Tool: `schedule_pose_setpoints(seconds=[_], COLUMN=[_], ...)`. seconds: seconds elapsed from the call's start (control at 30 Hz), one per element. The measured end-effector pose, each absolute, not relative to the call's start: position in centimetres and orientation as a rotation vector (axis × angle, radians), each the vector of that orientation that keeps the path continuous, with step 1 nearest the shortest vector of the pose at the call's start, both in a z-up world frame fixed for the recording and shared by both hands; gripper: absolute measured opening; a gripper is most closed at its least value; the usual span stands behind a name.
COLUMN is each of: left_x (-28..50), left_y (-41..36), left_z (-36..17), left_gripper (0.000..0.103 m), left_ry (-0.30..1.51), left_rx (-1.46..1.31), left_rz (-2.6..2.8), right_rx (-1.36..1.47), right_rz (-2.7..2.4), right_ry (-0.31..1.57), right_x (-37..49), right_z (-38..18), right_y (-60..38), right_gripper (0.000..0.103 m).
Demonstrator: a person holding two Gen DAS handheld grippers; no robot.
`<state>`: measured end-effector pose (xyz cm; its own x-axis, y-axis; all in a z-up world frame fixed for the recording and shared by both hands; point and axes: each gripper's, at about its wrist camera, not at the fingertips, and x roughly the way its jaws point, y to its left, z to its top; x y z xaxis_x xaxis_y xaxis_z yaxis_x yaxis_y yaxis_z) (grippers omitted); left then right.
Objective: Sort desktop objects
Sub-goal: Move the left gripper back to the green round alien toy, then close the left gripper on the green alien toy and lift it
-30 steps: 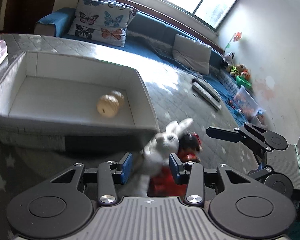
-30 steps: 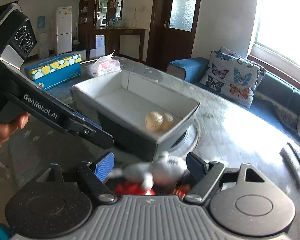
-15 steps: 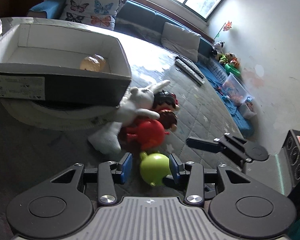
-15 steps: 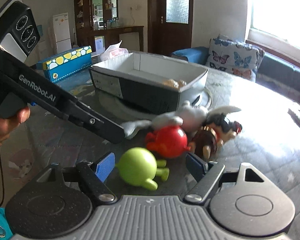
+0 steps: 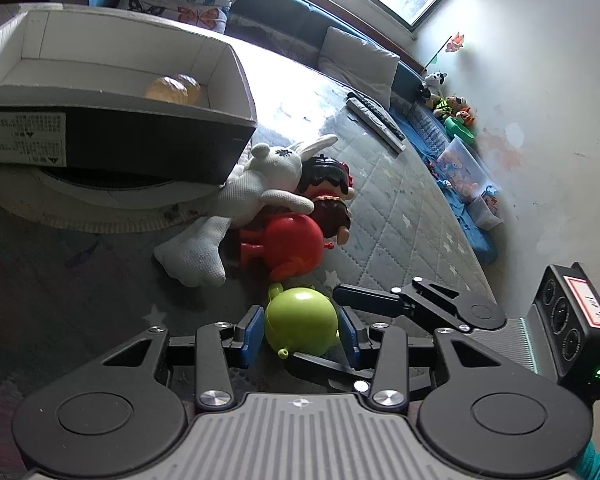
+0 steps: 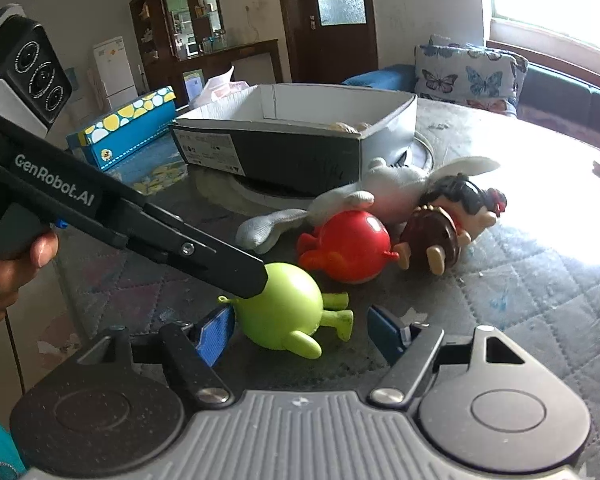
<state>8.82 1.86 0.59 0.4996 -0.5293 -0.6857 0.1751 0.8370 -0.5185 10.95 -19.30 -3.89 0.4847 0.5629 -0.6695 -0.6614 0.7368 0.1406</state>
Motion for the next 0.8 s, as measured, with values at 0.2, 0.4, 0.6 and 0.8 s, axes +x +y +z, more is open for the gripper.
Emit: schedule_pose_setpoints(seconds=[0.2,0.4,0.6,0.8], left_x=[9.2,9.5,9.4,8.7], left_y=[2.0,1.9,1.7,1.0], left_z=[0.3,-0.2,-0.4,0.0], left_gripper=[0.043,0.043,0.043,0.043], left_ry=[0.969,0.985,0.988,0.968], left_rx=[-0.425,-0.438,-0.447,-0.416], left_rz=[-0.443,-0.449,-0.461,-0.482], right_rx=[-0.119,-0.103,-0.101,-0.114], right_rz=[0.747,0.739,0.721,0.701], right_ry=[0.776,0.779,0.777,0.755], right_x=[11.1,11.0,10.8,9.9], right_z=[-4.3,-4.4,-4.4,-4.0], right_y=[-19.2,-19.0,-18.9,-19.2], right_gripper=[0.069,0.066,0.066,0.066])
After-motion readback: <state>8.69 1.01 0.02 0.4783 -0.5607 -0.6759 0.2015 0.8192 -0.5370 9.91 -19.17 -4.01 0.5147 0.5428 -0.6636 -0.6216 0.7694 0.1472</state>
